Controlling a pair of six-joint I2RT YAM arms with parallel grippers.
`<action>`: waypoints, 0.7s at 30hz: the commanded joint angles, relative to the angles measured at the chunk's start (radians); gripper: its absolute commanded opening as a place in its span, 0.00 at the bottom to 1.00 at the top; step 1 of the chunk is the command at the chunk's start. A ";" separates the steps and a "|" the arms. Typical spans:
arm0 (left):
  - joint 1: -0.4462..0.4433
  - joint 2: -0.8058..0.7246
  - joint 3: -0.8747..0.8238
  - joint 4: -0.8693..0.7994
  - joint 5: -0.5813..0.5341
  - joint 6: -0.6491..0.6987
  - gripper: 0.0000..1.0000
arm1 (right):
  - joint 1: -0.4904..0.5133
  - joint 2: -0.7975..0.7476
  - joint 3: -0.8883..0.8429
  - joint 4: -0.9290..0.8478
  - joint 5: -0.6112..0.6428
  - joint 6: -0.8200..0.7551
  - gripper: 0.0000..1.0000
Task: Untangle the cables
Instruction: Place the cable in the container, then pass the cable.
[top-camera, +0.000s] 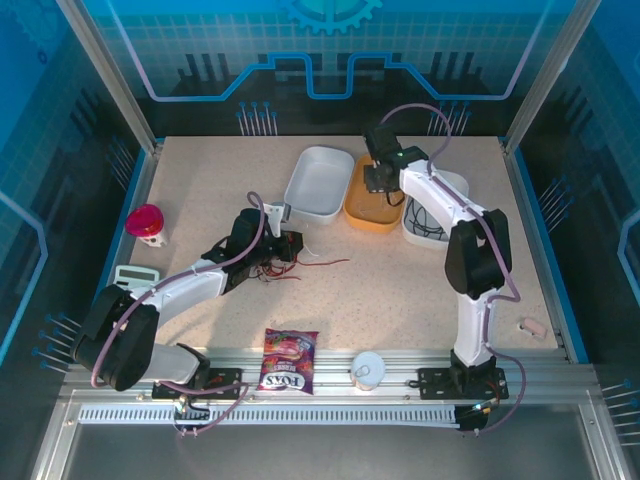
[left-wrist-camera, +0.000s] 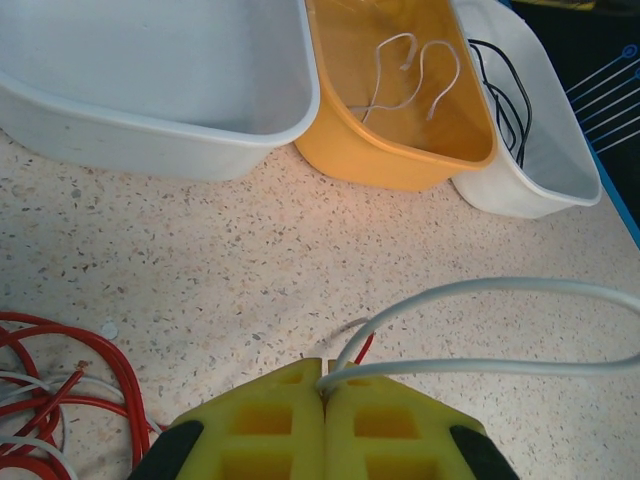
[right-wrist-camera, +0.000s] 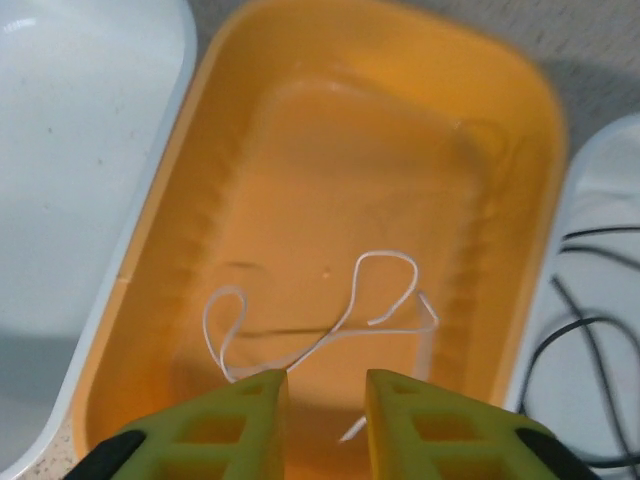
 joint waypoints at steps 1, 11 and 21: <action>0.005 0.002 0.005 0.017 0.037 -0.013 0.00 | -0.009 -0.010 -0.024 -0.018 -0.078 0.013 0.33; 0.004 0.000 -0.015 0.096 0.127 0.110 0.00 | 0.009 -0.210 -0.150 -0.003 -0.291 0.073 0.49; 0.001 0.031 -0.011 0.176 0.152 0.170 0.00 | 0.185 -0.414 -0.327 0.144 -0.461 0.201 0.51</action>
